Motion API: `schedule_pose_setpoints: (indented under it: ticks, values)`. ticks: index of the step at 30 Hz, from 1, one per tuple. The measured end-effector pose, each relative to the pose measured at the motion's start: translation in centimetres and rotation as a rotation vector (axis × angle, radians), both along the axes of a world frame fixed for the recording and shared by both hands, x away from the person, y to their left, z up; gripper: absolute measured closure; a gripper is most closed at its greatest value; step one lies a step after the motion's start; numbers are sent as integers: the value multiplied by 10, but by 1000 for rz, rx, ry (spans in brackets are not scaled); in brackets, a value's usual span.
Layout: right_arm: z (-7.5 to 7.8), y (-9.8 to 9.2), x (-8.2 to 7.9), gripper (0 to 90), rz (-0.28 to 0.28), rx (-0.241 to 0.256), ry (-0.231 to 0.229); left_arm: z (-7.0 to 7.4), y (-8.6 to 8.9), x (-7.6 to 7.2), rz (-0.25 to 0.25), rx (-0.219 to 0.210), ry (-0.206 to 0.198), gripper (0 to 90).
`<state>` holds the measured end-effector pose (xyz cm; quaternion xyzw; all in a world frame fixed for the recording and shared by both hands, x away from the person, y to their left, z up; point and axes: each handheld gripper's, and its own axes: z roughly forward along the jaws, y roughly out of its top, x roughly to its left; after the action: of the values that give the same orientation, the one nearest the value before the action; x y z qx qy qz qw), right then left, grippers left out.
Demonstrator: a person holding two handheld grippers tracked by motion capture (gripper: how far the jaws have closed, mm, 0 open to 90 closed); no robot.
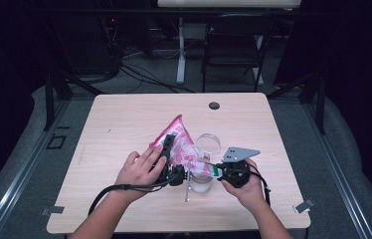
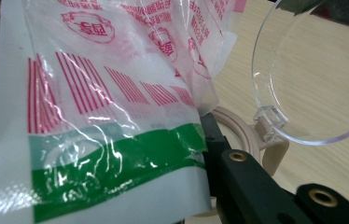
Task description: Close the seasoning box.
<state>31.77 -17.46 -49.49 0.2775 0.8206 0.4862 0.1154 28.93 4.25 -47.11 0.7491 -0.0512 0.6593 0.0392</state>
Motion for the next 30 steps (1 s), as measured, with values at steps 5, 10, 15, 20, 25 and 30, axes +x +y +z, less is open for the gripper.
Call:
schedule_pose_setpoints:
  ticks: [5,10,15,20,25,30]
  values:
    - [-1,0,0,900,0,-2,3,-1,0,-1,1,-4,0,646]
    - [0,0,0,900,-1,-5,2,1,-1,-1,-2,1,-5,646]
    - [0,0,0,900,-2,-6,1,0,-1,-1,-1,-7,2,646]
    - [0,0,0,900,-3,-6,0,1,-2,-1,-2,-8,-1,646]
    - [0,0,0,900,-3,-5,0,2,-2,-2,-4,-3,-5,646]
    - [-1,1,0,900,-3,-4,-1,2,-2,-2,-11,-2,-13,646]
